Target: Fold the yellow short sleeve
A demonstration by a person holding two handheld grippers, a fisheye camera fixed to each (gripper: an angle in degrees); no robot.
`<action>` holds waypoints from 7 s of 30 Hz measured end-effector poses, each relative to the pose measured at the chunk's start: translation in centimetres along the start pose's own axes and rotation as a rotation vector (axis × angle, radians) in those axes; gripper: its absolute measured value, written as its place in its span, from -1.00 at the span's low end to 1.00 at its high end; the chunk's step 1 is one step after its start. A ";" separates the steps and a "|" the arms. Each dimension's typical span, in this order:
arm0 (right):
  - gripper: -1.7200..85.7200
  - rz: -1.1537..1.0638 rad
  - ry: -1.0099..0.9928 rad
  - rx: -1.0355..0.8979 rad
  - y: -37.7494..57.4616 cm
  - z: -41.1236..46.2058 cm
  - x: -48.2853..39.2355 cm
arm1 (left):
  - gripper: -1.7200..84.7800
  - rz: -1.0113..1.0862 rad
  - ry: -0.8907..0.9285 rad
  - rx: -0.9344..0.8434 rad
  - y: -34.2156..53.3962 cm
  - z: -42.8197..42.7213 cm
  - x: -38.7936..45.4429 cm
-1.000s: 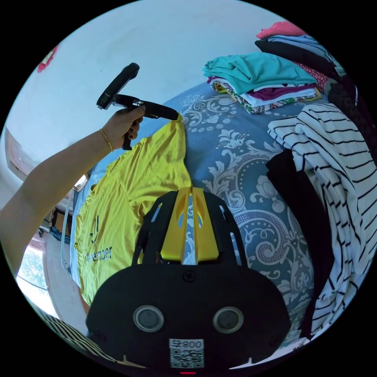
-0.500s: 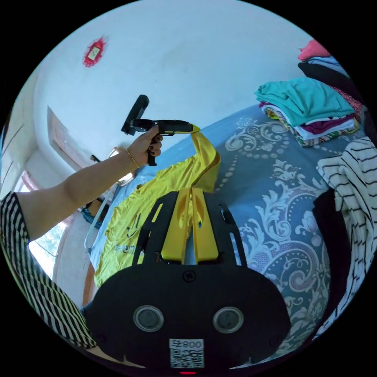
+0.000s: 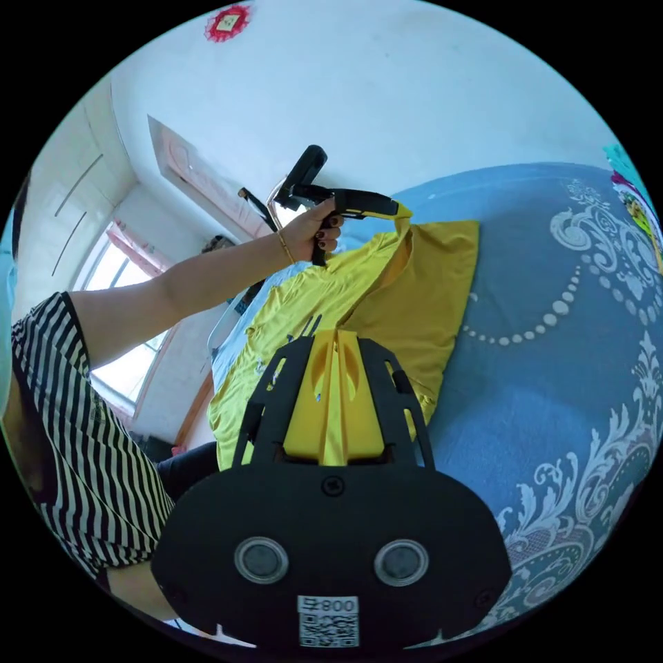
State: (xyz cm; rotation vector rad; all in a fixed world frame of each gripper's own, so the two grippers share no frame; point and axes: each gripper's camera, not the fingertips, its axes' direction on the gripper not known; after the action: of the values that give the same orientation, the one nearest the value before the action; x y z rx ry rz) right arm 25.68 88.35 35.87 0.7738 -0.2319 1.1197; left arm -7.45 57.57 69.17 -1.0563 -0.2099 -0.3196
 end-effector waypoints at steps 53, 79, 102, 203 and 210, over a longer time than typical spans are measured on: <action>-0.96 0.269 0.166 -0.077 -6.4 8.2 5.1 | -0.95 0.028 -0.061 -0.002 8.9 -0.5 -3.2; -0.92 0.042 0.183 -0.219 -10.6 14.0 -3.0 | -0.95 -0.013 -0.054 0.131 26.2 -5.5 -3.3; -0.95 -0.016 0.338 -0.159 -10.7 13.0 -7.5 | -0.95 -0.143 0.048 0.180 32.3 -7.4 -6.9; -0.92 0.027 -0.072 -0.124 -7.7 5.9 0.6 | -0.95 -0.275 0.104 0.236 27.0 -8.0 -11.0; -0.95 0.173 0.115 -0.037 -7.3 4.1 1.8 | -0.95 -0.276 0.124 0.321 29.6 -11.0 -9.0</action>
State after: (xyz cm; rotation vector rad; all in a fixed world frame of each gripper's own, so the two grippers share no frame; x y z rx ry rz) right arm 33.65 85.38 36.55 0.6631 -0.2246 1.3154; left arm -5.11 62.71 36.81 -0.6871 -0.2861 -0.5785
